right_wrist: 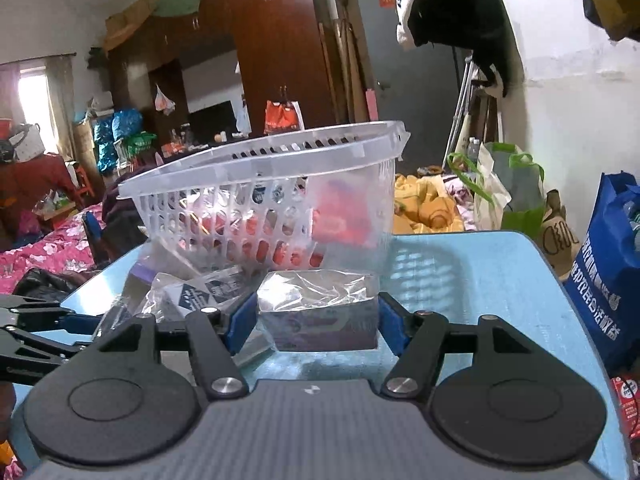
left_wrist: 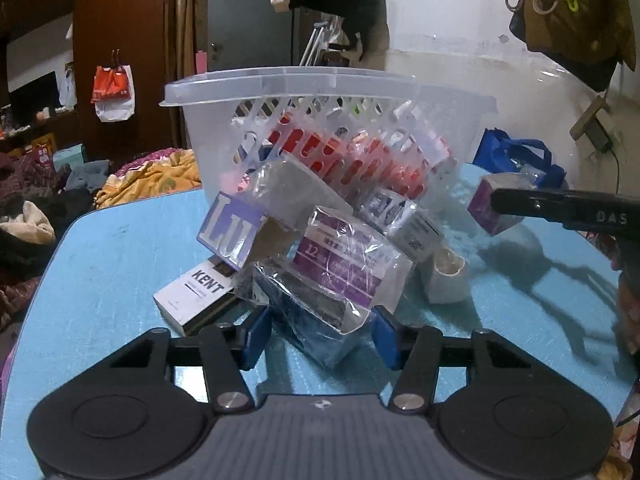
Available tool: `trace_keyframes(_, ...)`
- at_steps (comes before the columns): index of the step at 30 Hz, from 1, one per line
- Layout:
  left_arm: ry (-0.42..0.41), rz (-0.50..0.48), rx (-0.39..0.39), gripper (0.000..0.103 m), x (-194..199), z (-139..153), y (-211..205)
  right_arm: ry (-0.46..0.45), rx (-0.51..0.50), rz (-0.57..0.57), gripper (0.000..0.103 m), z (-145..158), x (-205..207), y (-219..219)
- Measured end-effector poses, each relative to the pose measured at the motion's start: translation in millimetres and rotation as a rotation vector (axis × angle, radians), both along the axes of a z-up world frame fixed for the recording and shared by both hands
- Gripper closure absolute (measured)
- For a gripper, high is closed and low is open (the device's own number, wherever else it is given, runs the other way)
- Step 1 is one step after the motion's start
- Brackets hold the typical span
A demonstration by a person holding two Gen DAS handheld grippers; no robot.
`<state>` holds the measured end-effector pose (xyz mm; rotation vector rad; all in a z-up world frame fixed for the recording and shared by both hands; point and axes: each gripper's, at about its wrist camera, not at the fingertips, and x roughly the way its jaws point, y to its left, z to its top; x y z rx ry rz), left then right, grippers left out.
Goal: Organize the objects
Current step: 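Grasp a bagged blue box with the left gripper while the right grasps a clear-wrapped box, then carry both items into the white basket and open both grippers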
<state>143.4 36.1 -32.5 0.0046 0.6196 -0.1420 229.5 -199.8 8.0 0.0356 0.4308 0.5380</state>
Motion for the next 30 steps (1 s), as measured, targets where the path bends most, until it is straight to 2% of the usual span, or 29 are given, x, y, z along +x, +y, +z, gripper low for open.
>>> trace_keyframes(3, -0.061, 0.02, 0.021, 0.055, -11, 4, -1, -0.008, 0.023, 0.005, 0.036, 0, -3, -3)
trace_keyframes(5, -0.1, 0.018, 0.002, 0.057, -22, 6, 2, -0.019, 0.032, 0.005, 0.036, 1, -7, -4)
trace_keyframes(12, -0.191, -0.015, -0.019, 0.057, -46, 5, 5, -0.092, -0.018, -0.03, 0.036, 2, -18, 5)
trace_keyframes(18, -0.256, -0.027, -0.053, 0.057, -51, 2, 12, -0.112, -0.006, -0.038, 0.036, 2, -20, 3)
trace_keyframes(21, -0.315, -0.032, -0.053, 0.057, -57, 3, 13, -0.14, -0.015, -0.038, 0.036, 2, -25, 4)
trace_keyframes(30, -0.403, -0.046, -0.098, 0.057, -69, 11, 18, -0.198, -0.016, -0.044, 0.036, 4, -35, 6)
